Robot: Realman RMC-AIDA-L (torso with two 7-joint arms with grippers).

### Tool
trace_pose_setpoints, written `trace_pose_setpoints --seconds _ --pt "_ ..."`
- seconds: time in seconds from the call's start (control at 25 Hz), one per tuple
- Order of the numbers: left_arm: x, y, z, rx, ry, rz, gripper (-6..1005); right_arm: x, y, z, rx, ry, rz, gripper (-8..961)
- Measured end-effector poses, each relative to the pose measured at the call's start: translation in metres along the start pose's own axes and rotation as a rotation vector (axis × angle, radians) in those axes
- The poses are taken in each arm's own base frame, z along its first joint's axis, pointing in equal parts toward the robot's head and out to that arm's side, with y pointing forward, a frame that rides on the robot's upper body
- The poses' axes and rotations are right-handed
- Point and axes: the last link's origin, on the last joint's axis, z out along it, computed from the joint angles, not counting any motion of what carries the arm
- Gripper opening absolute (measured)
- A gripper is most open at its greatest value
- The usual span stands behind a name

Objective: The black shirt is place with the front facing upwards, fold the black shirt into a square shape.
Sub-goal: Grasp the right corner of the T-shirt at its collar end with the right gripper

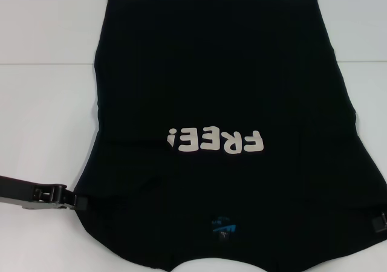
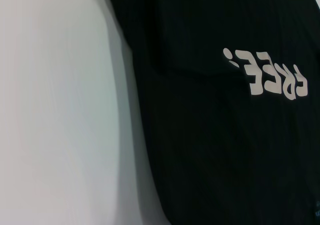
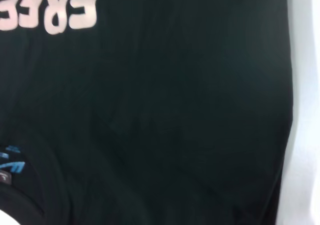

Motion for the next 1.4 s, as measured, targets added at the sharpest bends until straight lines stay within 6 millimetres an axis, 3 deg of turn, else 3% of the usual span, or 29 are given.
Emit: trace_pose_setpoints --seconds 1.0,1.4 --pt "0.001 -0.001 -0.001 0.004 0.004 0.000 20 -0.002 0.003 0.003 -0.005 0.006 -0.003 735" --pt "0.002 0.000 -0.001 -0.003 0.013 0.002 21 -0.006 0.013 0.011 -0.026 0.013 -0.020 697"
